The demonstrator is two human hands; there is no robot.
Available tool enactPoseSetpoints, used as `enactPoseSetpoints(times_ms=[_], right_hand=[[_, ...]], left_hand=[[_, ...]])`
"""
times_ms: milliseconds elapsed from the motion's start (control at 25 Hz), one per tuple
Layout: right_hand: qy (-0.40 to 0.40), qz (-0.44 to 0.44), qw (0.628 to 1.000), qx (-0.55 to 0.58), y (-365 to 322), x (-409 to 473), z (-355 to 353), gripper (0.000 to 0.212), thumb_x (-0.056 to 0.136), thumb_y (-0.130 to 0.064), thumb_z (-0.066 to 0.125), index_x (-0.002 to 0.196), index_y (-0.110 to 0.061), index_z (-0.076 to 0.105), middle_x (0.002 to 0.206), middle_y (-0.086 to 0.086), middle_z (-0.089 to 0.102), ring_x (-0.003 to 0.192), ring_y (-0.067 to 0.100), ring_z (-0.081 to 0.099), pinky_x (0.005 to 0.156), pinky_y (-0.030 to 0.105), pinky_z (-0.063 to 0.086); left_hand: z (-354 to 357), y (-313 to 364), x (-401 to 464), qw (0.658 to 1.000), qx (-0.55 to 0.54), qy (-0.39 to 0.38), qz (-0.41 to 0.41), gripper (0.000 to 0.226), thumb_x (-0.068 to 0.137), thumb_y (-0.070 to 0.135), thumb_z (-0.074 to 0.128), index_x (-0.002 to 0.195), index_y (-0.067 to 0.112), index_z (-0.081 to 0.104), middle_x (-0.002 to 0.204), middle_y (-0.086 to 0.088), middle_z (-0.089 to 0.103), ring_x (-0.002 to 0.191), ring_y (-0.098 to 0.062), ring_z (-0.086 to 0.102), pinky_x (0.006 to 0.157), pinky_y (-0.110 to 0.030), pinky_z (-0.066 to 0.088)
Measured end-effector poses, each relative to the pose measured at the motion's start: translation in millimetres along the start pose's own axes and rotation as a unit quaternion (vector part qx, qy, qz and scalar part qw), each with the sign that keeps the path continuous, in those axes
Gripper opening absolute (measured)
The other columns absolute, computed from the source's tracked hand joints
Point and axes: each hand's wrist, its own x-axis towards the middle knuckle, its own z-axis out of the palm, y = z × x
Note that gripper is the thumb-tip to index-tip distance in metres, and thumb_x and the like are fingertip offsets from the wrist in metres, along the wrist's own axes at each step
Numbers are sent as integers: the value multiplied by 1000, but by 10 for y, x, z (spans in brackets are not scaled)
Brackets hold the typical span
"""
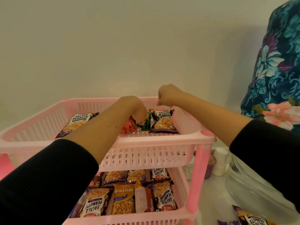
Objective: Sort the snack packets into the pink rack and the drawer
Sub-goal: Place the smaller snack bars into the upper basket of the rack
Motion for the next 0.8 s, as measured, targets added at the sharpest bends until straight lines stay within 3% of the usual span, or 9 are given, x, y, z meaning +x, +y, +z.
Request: enactPoseSetpoints(times_ms=[40,120,240,320,400,480,640,720,800], right_hand=[[-19,-5,999,37,20,20,-37,30,89,-18,65,107,5,64,101,17,71,73,21,65,76,32,58],[-135,4,986,100,16,-6,-23,29,87,-7,65,114,5,62,95,15,69,68,18,64,64,25,59],[-224,-7,972,69,-12,-13,144,40,91,-6,59,130,0,49,86,4,56,65,13,56,48,18,51],[-223,-31,973,49,5,36,216,44,94,-9,55,136,-3,44,102,6,56,77,16,55,63,21,48],[-231,-37,971,55,59,75,248,45,95,-9,53,138,-4,41,118,10,51,95,20,51,75,25,44],[-242,-41,967,70,111,82,252,44,96,-10,51,138,-5,41,115,8,46,100,20,48,74,24,43],[-212,-77,974,36,130,55,228,41,96,-13,51,137,-8,46,107,-1,49,108,22,48,86,30,39],[-169,-98,979,51,131,5,170,40,94,-12,54,134,-9,49,116,1,57,113,23,50,93,32,40],[-112,-121,982,96,165,-78,70,37,92,-11,58,129,-9,53,124,7,58,110,21,54,94,30,40]], left_hand=[[0,5,-4,1000,0,2,0,47,101,26,39,141,2,38,126,-15,53,93,-24,47,78,-31,38],[8,5,4,1000,-8,7,-2,48,101,29,39,141,2,37,126,-16,53,93,-24,45,79,-31,37],[29,14,41,999,-44,-8,-8,48,100,28,41,140,2,38,107,-13,53,89,-24,47,80,-34,41],[45,23,63,998,-58,-8,-15,45,100,27,41,138,1,40,110,-16,56,89,-25,49,89,-38,45],[54,29,90,998,-60,-12,-15,44,100,27,40,136,1,40,128,-19,55,98,-28,53,100,-39,44],[50,34,94,998,-54,-24,-12,45,101,28,39,137,1,38,133,-17,52,106,-30,54,100,-36,43],[44,6,91,998,-54,-33,-16,49,100,32,39,141,5,34,115,-13,53,105,-31,54,98,-37,43],[22,-48,59,997,-74,-27,-12,56,100,37,37,145,5,29,132,-16,52,123,-34,50,107,-45,39],[-41,-106,-31,994,-111,9,-2,59,101,37,36,149,7,23,149,-16,38,134,-34,41,112,-49,32]])
